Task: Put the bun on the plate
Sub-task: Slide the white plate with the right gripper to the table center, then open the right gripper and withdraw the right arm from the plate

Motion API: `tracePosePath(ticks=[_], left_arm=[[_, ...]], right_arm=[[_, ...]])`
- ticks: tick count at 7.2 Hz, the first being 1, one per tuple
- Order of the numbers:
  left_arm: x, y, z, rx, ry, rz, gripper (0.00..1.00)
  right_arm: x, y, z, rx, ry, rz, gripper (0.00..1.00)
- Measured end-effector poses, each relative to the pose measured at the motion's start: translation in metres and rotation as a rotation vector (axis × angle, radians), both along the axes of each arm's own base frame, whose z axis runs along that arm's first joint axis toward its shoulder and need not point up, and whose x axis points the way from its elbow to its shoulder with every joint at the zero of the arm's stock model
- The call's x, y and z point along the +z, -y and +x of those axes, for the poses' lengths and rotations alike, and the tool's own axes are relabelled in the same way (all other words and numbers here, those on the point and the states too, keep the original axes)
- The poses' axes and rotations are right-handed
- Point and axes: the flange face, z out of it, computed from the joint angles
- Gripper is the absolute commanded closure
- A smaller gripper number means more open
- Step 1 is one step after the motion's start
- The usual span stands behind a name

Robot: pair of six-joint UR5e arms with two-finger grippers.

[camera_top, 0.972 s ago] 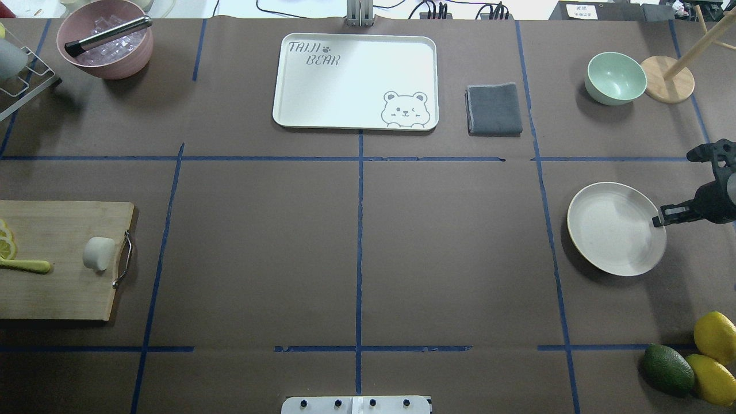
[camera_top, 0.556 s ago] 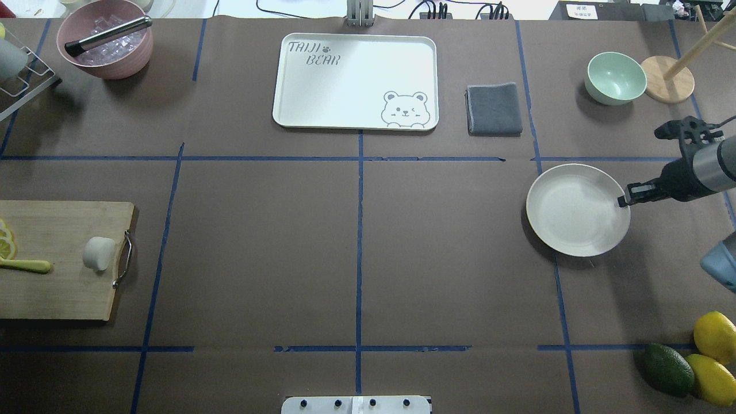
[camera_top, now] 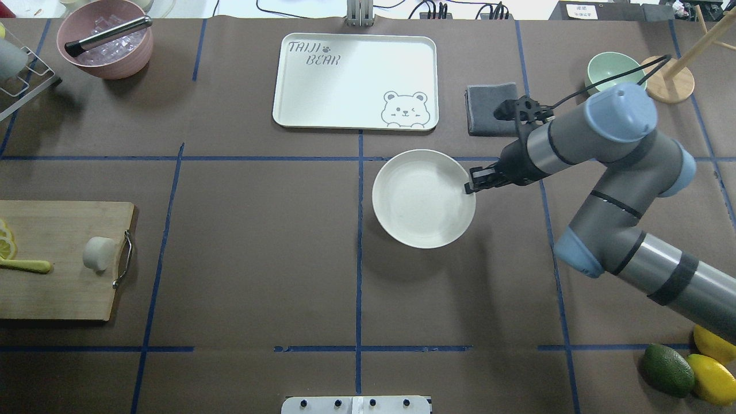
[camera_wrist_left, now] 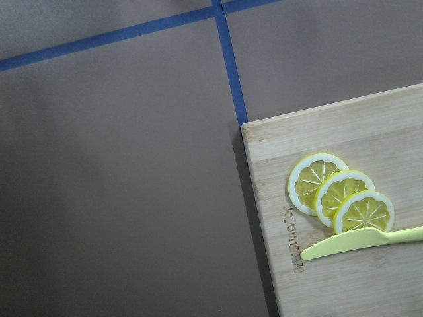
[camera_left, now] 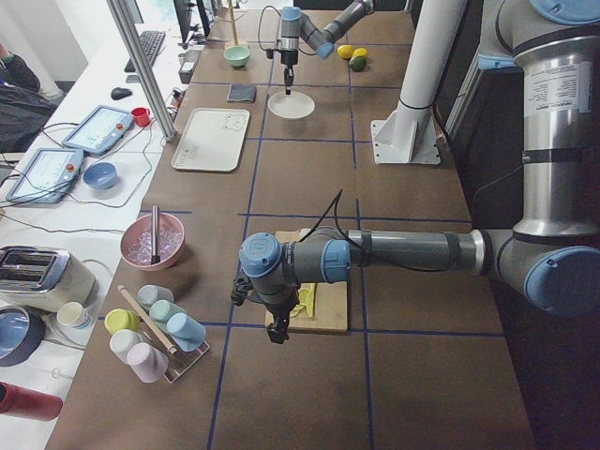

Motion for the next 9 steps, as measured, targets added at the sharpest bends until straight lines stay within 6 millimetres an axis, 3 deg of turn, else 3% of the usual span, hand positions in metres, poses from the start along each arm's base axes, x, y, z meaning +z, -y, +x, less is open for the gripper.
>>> tracePosePath(ticks=[2,3,4,5,7,8,9], left_arm=[[0.000,0.000,0.000,0.001,0.000,0.000,0.00],[0.000,0.000,0.000,0.001,0.000,0.000,0.00],[0.000,0.000,0.000,0.001,0.000,0.000,0.00],[0.000,0.000,0.000,0.001,0.000,0.000,0.00],[0.000,0.000,0.001,0.001,0.000,0.000,0.00],[0.000,0.000,0.001,0.001,0.000,0.000,0.00],[-0.001,0.001,0.001,0.001,0.000,0.002,0.00]], right_arm=[[-0.035,-0.021,-0.069,0.055,0.012,-0.054,0.91],[-0.039,-0.027,-0.089,0.066,0.007,-0.074,0.81],[-0.037,-0.032,-0.102,0.074,-0.006,-0.085,0.36],[-0.037,-0.034,-0.110,0.078,-0.021,-0.095,0.01],[-0.062,-0.031,-0.119,0.105,-0.060,-0.182,0.00],[-0.082,-0.027,-0.114,0.124,-0.092,-0.226,0.00],[-0.097,-0.021,-0.097,0.143,-0.135,-0.260,0.00]])
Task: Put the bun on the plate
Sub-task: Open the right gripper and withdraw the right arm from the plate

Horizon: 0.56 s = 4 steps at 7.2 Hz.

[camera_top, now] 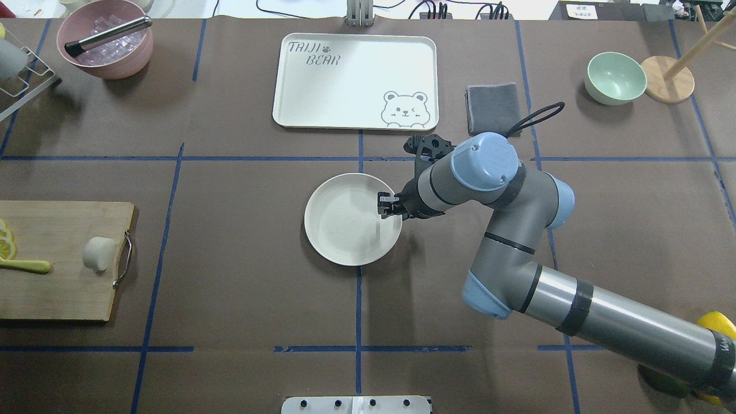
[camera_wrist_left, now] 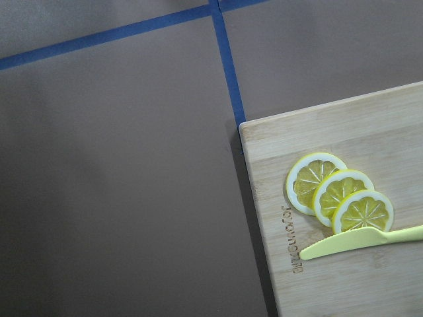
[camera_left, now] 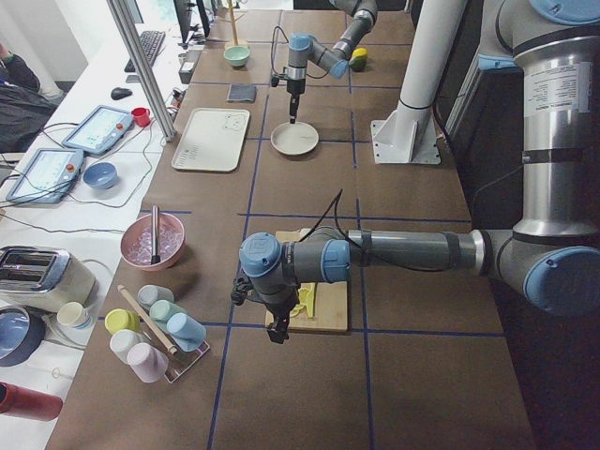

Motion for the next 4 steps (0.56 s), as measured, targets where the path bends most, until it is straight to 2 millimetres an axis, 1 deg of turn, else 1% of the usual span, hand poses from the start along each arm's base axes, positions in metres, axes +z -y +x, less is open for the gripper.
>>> tracePosePath(ticks=[1,2,3,4], left_arm=[[-0.001,0.001,0.000,0.000,0.000,0.002,0.00],[-0.002,0.002,0.000,0.000,0.000,0.005,0.00],[-0.003,0.003,0.000,0.001,0.000,0.010,0.00],[-0.005,0.004,0.001,0.001,0.000,0.013,0.00]], right_arm=[[-0.006,0.008,0.022,0.005,-0.053,-0.022,0.00],[-0.002,0.019,0.046,-0.008,-0.119,-0.021,0.00],[0.010,0.032,0.077,-0.035,-0.195,0.000,0.00],[0.027,0.040,0.113,-0.074,-0.259,0.041,0.00]])
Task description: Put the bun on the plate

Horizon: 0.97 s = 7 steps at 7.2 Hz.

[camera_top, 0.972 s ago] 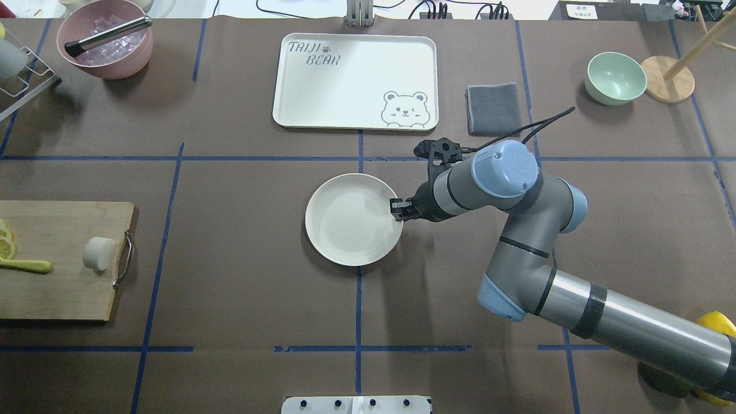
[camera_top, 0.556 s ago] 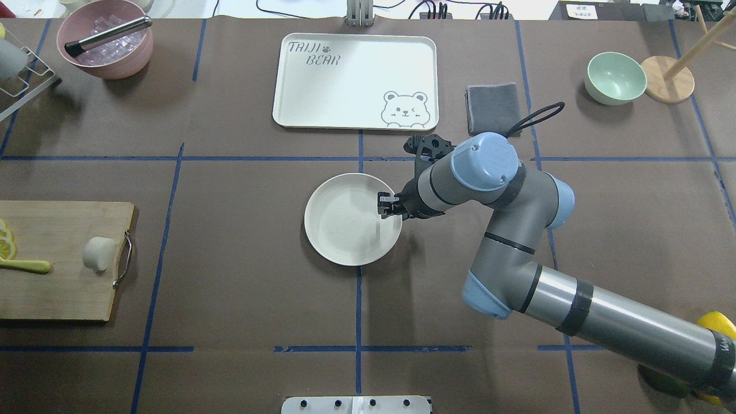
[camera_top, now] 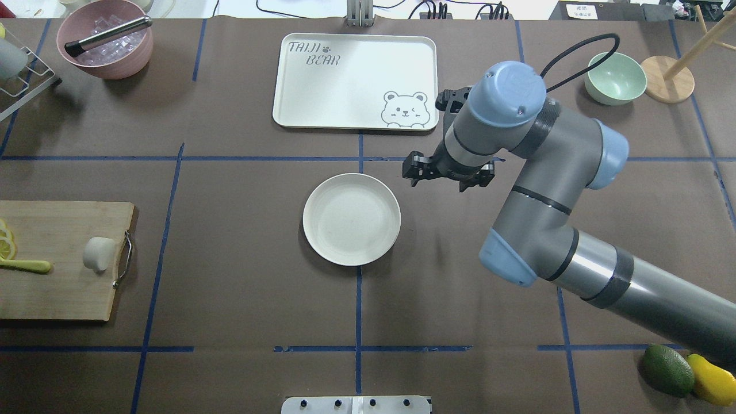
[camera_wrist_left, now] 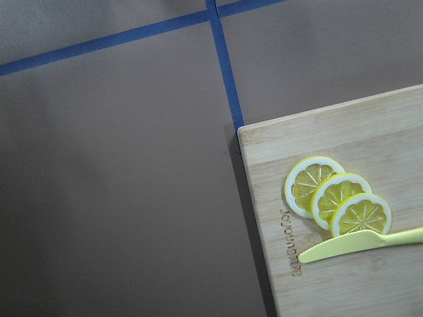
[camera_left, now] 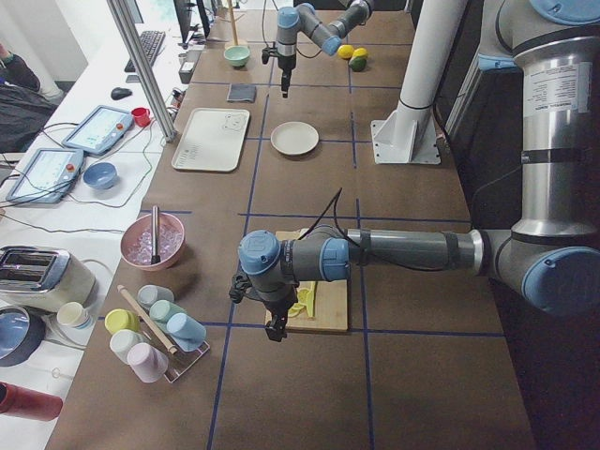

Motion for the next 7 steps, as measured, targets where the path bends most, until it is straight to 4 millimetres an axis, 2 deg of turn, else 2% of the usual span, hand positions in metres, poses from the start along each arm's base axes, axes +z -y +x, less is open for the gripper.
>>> tracePosePath(ticks=[2,4,6,7], left_arm=[[-0.006,0.004,0.000,0.000,0.002,0.014,0.00],[-0.009,0.007,0.000,-0.002,0.000,0.020,0.00],[-0.012,0.009,-0.004,-0.011,-0.003,0.032,0.00],[-0.016,0.013,-0.005,-0.016,-0.003,0.066,0.00]], right_arm=[[0.053,0.011,0.098,-0.099,-0.058,0.068,0.00],[0.115,0.026,0.207,-0.178,-0.064,0.119,0.00],[0.186,0.030,0.313,-0.237,-0.078,0.164,0.00],[0.220,0.025,0.361,-0.258,-0.074,0.179,0.00]])
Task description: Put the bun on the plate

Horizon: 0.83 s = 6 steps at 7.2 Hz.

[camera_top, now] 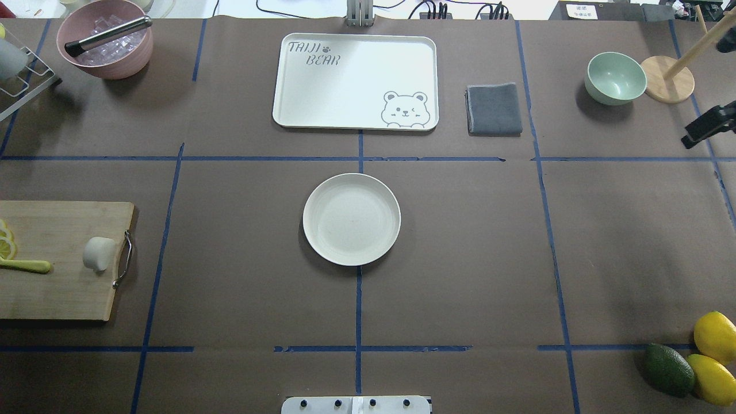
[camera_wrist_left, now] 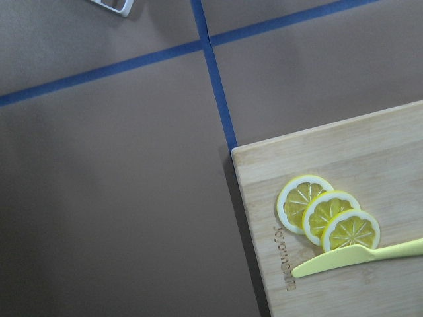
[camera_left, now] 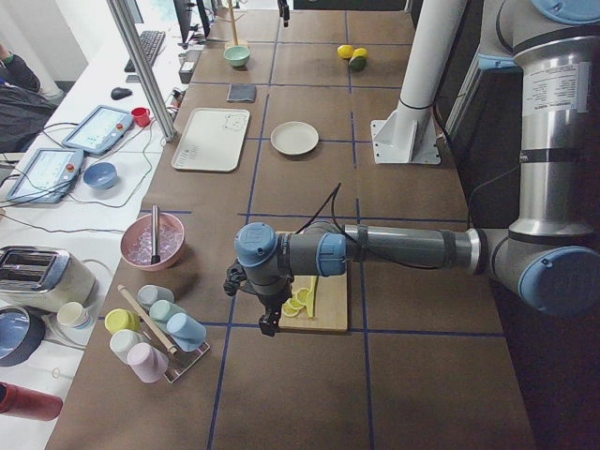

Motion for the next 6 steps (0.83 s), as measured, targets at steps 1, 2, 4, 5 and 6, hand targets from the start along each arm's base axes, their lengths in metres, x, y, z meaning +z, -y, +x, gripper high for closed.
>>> tracePosePath(ticks=[1,2,4,5,6], left_arm=[[-0.006,0.004,-0.001,-0.004,-0.004,0.049,0.00],[-0.016,0.013,0.000,-0.006,-0.008,0.095,0.00],[-0.035,0.032,0.002,-0.007,-0.035,0.138,0.00],[-0.043,0.035,0.005,-0.005,-0.076,0.149,0.00],[-0.058,0.036,0.012,-0.013,-0.112,0.157,0.00]], right_arm=[[0.034,-0.011,0.037,-0.006,-0.006,-0.005,0.00],[0.070,-0.030,0.067,0.010,-0.018,-0.039,0.00],[0.114,-0.071,0.108,0.074,-0.021,-0.117,0.00],[0.119,-0.081,0.114,0.092,-0.018,-0.132,0.00],[0.120,-0.085,0.117,0.101,-0.017,-0.138,0.00]])
